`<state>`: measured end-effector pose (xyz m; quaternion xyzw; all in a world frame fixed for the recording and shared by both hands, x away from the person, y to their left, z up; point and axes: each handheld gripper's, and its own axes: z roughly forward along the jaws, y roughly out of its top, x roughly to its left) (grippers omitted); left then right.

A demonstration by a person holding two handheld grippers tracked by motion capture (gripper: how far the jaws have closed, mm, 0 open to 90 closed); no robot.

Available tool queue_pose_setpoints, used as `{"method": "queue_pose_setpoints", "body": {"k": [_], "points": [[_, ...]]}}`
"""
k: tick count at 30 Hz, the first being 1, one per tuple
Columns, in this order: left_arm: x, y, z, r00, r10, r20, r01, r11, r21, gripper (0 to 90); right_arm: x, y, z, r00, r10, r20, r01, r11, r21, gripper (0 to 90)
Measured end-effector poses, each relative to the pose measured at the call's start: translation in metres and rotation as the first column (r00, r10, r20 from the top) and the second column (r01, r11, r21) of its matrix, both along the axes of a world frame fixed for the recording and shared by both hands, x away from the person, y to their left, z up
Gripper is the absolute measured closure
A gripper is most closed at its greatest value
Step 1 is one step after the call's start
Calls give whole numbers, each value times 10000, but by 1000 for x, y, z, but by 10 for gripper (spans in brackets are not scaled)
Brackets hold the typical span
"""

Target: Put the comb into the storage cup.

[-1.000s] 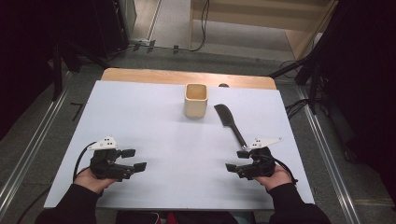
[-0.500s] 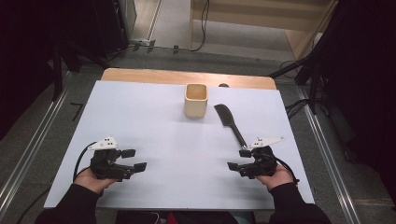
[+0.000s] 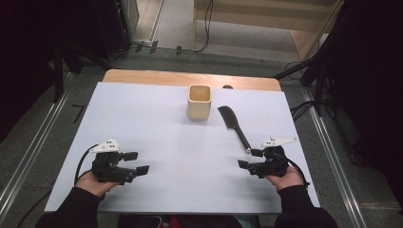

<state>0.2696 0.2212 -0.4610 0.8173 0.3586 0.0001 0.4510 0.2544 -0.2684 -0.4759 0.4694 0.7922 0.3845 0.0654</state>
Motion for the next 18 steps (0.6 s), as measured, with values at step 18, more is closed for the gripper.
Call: {"method": "queue_pose_setpoints", "body": {"k": [18], "points": [[1,-1,0,10000,-48,-19,48,10000,32,222,16,-18,2,9889,-1481,112,1478,9888,205,196]]}}
